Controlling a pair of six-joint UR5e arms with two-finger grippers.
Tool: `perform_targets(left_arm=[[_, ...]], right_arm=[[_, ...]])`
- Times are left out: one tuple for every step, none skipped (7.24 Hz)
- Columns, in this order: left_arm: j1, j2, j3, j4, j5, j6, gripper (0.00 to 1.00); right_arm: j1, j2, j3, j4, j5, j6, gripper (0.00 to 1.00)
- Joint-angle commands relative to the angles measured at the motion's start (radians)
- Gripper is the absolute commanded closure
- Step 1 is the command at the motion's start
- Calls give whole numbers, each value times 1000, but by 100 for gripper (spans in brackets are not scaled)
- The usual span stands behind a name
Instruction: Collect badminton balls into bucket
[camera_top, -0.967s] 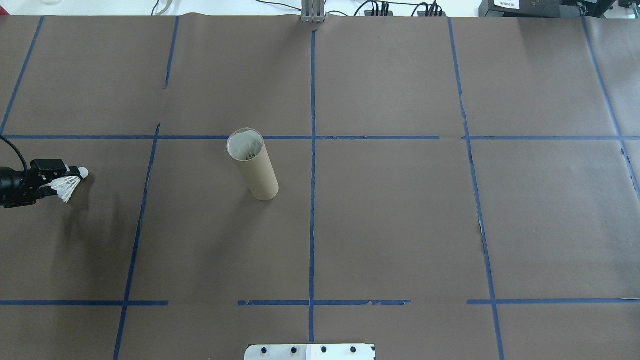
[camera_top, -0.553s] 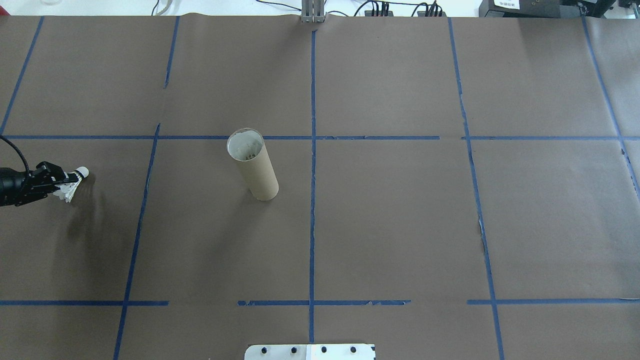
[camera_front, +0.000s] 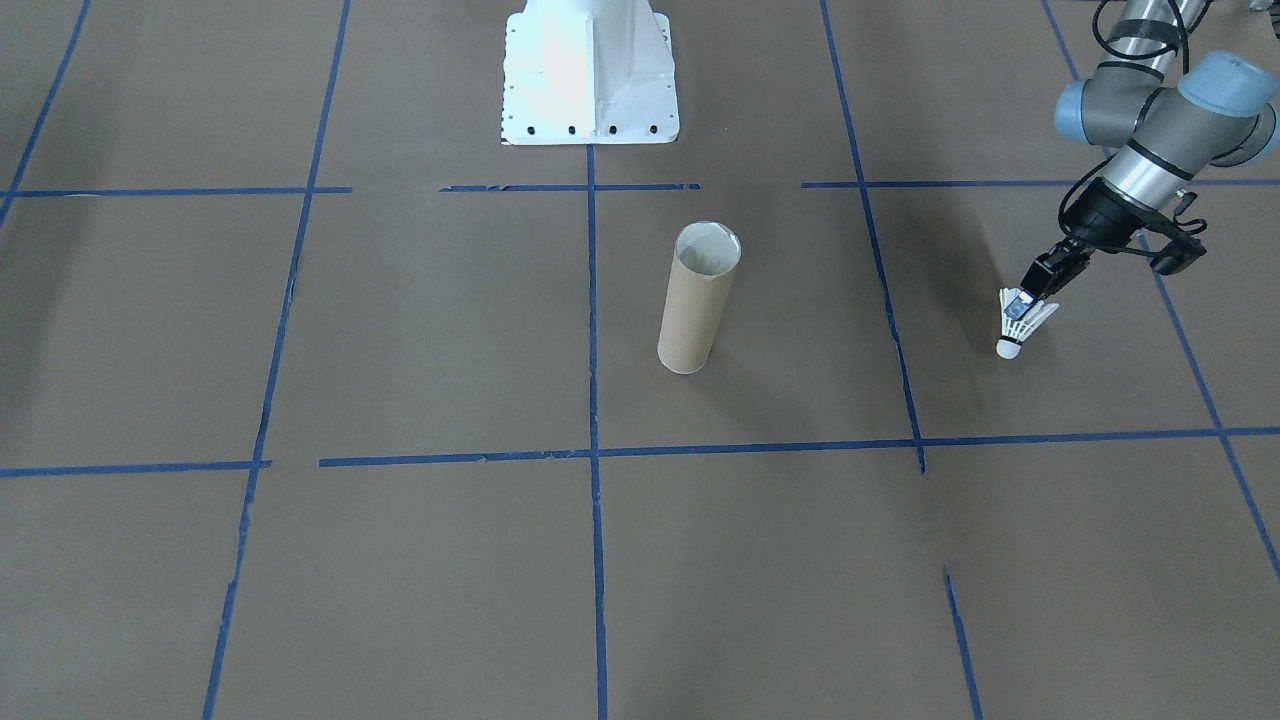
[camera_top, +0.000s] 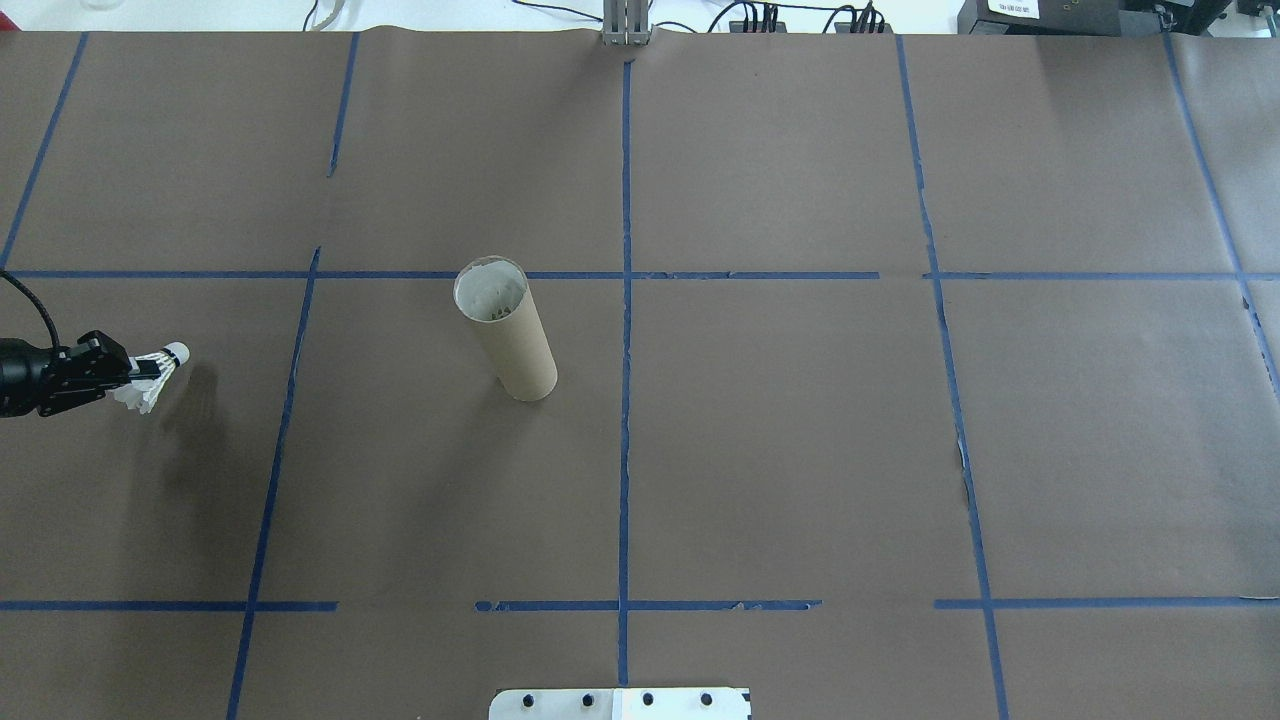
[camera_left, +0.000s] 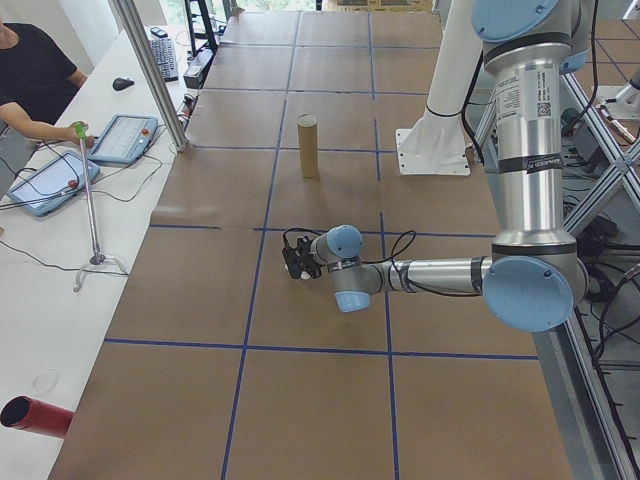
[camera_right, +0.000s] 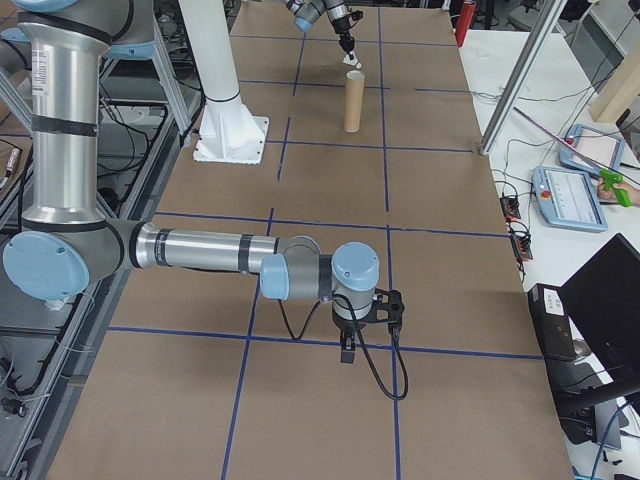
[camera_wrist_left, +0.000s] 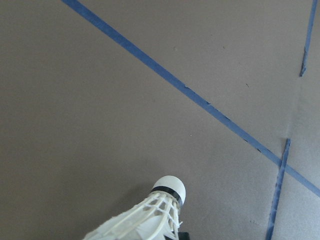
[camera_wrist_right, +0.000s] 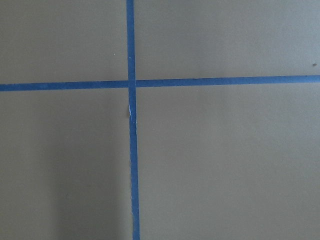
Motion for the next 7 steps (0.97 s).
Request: perform_targets(left_arm=[[-108, 14, -89, 20, -213, 0, 100], [-160, 13, -124, 59, -330, 0, 100], [-180, 5, -181, 114, -394, 1, 100], [-181, 1, -266, 211, -396, 1, 100], [-181, -21, -354, 336, -397, 3, 100], [-181, -27, -426, 415, -401, 3, 100], [-179, -36, -489, 467, -402, 3, 100]], right_arm=[[0, 1, 0, 0, 0, 0, 0], [0, 1, 0, 0, 0, 0, 0], [0, -1, 0, 0, 0, 1, 0], [0, 1, 0, 0, 0, 2, 0], [0, 1, 1, 0, 0, 0, 0], [0, 1, 2, 0, 0, 0, 0], [0, 1, 2, 0, 0, 0, 0]])
